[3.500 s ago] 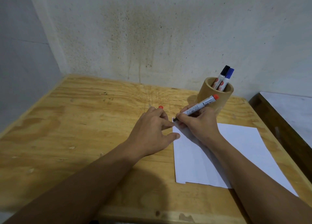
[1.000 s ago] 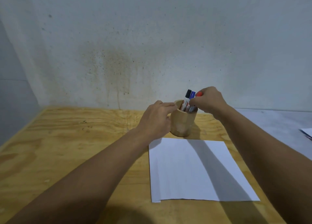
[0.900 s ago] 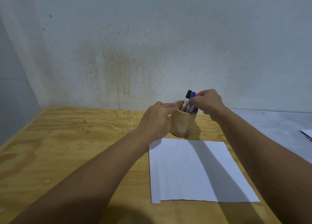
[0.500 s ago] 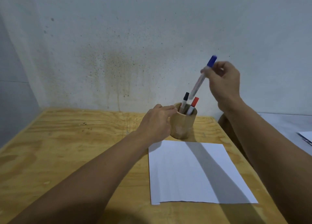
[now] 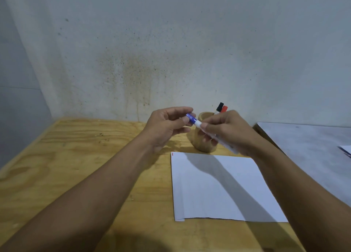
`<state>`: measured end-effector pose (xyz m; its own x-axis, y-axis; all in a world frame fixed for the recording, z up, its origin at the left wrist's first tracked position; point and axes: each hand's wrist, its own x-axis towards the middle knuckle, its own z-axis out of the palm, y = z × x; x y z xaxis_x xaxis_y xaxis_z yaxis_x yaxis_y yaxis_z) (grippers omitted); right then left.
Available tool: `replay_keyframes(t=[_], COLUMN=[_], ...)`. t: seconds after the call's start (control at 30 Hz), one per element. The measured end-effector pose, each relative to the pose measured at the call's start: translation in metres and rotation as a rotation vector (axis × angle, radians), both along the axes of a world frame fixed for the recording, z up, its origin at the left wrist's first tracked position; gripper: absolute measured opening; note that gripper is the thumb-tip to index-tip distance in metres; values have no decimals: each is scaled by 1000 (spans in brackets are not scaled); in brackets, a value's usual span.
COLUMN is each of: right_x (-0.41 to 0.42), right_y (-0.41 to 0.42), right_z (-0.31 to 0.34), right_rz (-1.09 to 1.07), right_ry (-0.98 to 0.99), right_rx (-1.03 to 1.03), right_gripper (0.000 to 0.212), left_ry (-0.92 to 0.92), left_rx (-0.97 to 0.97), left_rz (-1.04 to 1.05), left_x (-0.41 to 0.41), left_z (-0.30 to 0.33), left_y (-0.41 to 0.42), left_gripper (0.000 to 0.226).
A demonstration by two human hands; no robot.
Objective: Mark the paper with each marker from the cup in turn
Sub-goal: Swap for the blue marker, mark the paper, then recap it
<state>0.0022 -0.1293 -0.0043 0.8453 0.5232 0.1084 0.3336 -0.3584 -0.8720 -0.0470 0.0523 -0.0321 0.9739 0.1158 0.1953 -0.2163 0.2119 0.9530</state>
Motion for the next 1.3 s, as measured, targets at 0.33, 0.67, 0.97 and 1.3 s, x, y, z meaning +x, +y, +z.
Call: replay_keyframes(t=[0.33, 0.67, 0.97, 1.3], right_x=[-10, -14, -6, -17], right_y=[11, 14, 36, 56], right_z=[-32, -33, -71, -86], right_rz=[-45, 106, -83, -111], right_ry=[-254, 611, 336, 394], right_rx=[-190, 577, 540, 586], right_gripper=[21, 29, 22, 17], left_ry=[119, 216, -174, -106], left_rx=[173, 861, 1093, 1198], left_rz=[349, 489, 568, 353], left_x=[-11, -12, -27, -33], left_z=[-29, -69, -84, -78], left_y=[21, 39, 32, 21], left_gripper=[5, 11, 29, 39])
